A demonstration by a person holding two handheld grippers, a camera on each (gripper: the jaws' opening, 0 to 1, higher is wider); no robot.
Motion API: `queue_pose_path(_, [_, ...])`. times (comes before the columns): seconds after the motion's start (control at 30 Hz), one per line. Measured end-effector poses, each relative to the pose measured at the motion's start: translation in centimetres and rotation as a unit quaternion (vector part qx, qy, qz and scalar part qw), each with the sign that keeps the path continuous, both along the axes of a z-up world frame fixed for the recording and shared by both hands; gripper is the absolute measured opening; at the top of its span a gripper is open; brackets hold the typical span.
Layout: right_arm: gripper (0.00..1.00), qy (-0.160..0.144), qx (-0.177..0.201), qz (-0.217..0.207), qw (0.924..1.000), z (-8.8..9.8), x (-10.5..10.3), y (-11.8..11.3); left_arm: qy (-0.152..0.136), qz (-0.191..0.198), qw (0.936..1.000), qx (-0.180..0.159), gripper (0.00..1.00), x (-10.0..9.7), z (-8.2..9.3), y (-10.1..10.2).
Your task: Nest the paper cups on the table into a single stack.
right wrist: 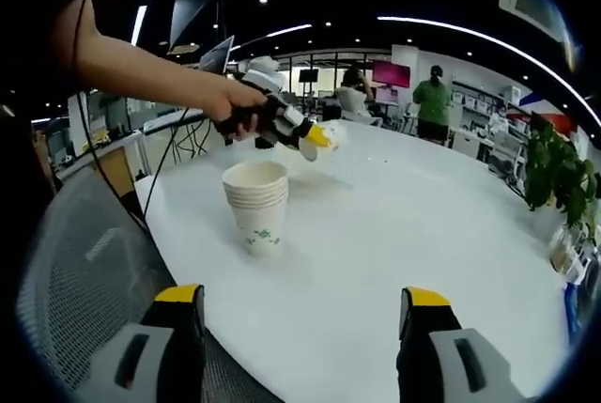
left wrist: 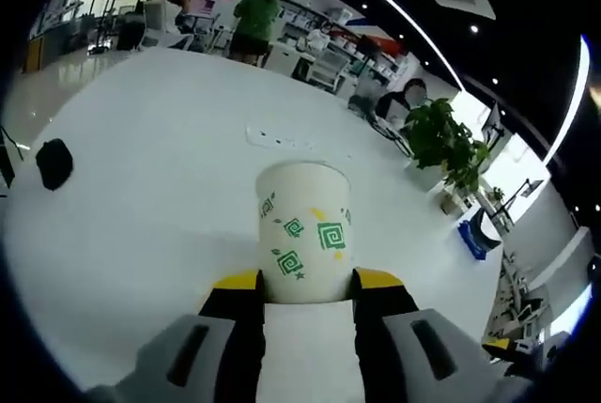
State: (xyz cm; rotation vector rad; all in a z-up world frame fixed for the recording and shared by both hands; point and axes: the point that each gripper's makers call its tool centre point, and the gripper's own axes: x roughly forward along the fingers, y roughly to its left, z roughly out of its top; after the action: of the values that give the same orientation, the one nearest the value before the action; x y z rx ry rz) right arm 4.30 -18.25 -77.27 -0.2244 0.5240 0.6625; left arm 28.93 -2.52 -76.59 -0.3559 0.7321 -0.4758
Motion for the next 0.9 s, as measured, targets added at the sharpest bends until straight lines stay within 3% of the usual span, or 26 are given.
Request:
queue_pose_path(0.13, [0.86, -0.013, -0.003, -0.005, 0.9999, 0.6, 0.2, -0.1, -0.013, -0.027, 0.9994, -0.015, 0.34, -2.0, 2.6, 0.2])
queue_pose_path(0.27, [0.86, -0.015, -0.007, 0.002, 0.9999, 0.9, 0.0, 0.2, -0.033, -0.039, 0.9984, -0.025, 0.34, -3.0, 4.0, 0.2])
queue_pose_path(0.33, [0.86, -0.016, -0.011, 0.004, 0.9998, 1.1, 0.0, 0.3, -0.041, -0.043, 0.9979, -0.028, 0.34, -4.5, 5.2, 0.6])
queue_pose_path(0.7, [0.85, -0.019, -0.012, 0.019, 0.9996, 3.0, -1.0, 1.2, -0.071, -0.080, 0.9938, -0.029, 0.34, -9.0, 7.3, 1.7])
queue_pose_path(0.9, [0.85, -0.032, -0.005, 0.030, 0.9990, 5.5, -0.7, 1.8, -0.098, -0.111, 0.9888, -0.019, 0.34, -10.9, 8.5, 1.9])
